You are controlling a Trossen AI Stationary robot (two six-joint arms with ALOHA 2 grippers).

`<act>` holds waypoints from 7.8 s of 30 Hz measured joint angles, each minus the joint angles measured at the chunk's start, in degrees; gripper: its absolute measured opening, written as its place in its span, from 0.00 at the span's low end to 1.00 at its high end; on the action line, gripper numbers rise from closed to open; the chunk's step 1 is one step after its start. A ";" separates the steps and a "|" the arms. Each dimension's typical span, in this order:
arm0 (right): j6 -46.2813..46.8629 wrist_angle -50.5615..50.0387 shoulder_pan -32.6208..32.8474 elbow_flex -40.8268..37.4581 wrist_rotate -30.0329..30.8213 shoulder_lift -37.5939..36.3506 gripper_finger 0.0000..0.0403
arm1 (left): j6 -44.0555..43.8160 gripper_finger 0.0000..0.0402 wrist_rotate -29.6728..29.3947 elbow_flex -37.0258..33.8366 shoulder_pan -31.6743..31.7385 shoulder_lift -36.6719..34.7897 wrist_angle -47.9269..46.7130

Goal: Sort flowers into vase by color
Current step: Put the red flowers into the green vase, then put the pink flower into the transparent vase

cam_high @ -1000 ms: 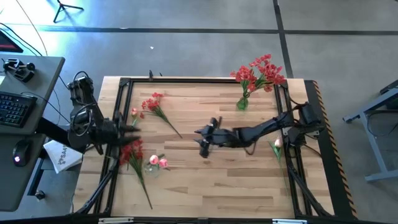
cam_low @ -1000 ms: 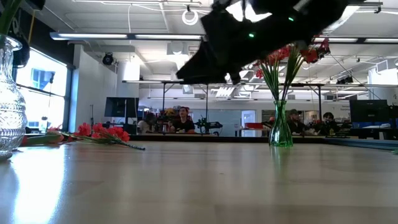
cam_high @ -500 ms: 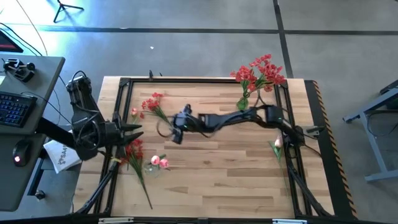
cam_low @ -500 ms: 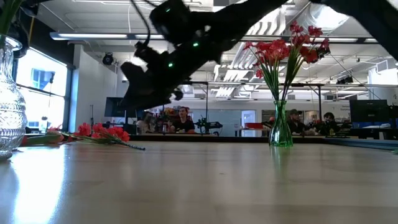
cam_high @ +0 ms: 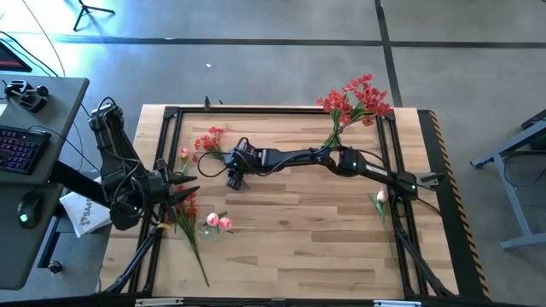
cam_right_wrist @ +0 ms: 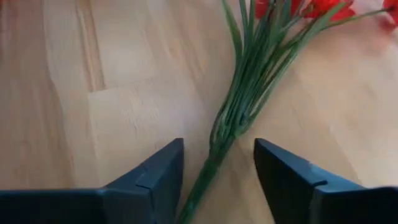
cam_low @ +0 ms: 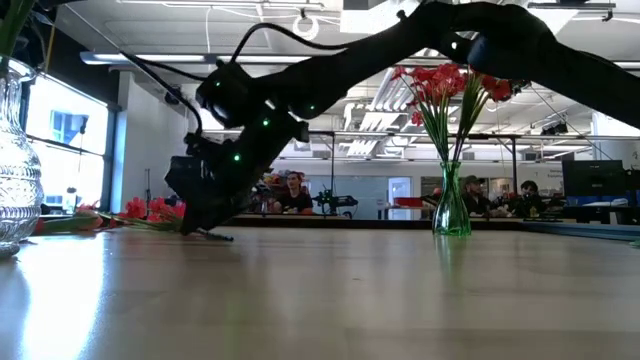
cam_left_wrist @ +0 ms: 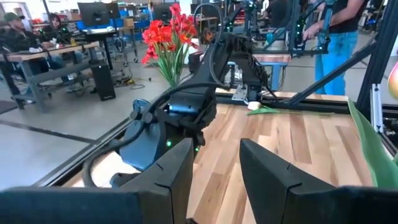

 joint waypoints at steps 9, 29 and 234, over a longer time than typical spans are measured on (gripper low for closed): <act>3.22 -18.72 -0.19 0.13 0.41 -2.45 0.06 | -0.13 0.30 -0.97 -0.02 0.00 0.33 0.03; 38.29 -28.88 15.91 -54.97 3.56 -40.54 0.05 | -1.64 0.30 2.09 -0.04 0.00 7.60 0.39; 102.87 -38.80 47.04 -82.47 -20.41 -69.11 0.30 | 0.07 0.30 2.35 -0.04 5.27 10.14 0.42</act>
